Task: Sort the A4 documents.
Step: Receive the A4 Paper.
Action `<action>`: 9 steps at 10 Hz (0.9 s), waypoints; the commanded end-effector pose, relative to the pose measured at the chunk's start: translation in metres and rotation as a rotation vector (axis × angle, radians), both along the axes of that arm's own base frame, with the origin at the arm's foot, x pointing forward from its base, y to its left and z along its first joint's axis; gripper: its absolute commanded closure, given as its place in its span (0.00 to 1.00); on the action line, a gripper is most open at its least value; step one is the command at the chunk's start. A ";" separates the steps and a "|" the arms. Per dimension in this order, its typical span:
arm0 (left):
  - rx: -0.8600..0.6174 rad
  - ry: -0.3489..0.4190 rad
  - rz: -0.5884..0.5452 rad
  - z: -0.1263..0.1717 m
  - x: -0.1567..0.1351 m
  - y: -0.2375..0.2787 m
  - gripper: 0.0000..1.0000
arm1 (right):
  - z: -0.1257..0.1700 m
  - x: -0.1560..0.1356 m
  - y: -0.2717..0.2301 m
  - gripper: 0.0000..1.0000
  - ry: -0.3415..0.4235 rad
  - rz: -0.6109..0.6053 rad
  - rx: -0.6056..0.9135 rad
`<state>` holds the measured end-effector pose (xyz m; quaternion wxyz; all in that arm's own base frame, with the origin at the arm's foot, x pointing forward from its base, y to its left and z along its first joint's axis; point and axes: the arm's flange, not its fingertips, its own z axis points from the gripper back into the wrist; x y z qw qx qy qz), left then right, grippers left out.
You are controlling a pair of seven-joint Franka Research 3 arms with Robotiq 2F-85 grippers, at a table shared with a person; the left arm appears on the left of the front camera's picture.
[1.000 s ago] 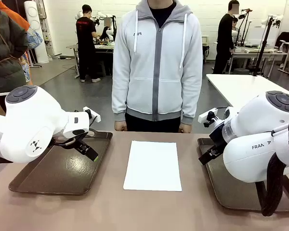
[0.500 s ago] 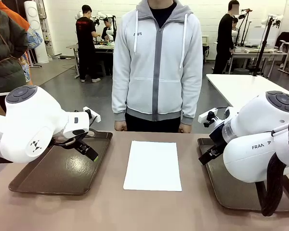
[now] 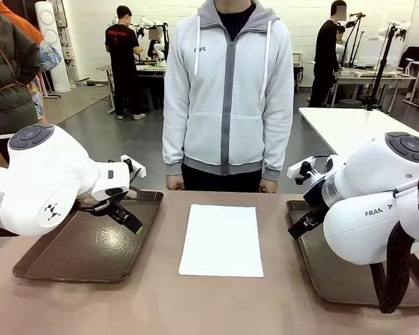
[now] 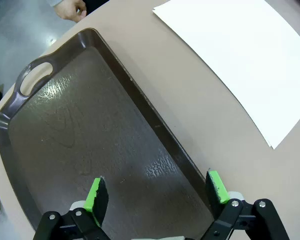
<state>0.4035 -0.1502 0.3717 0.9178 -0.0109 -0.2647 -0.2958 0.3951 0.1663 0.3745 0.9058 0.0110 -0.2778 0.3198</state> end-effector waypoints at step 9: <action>-0.134 -0.012 0.062 0.061 -0.031 0.057 0.00 | 0.067 -0.042 -0.068 0.00 -0.051 -0.006 0.208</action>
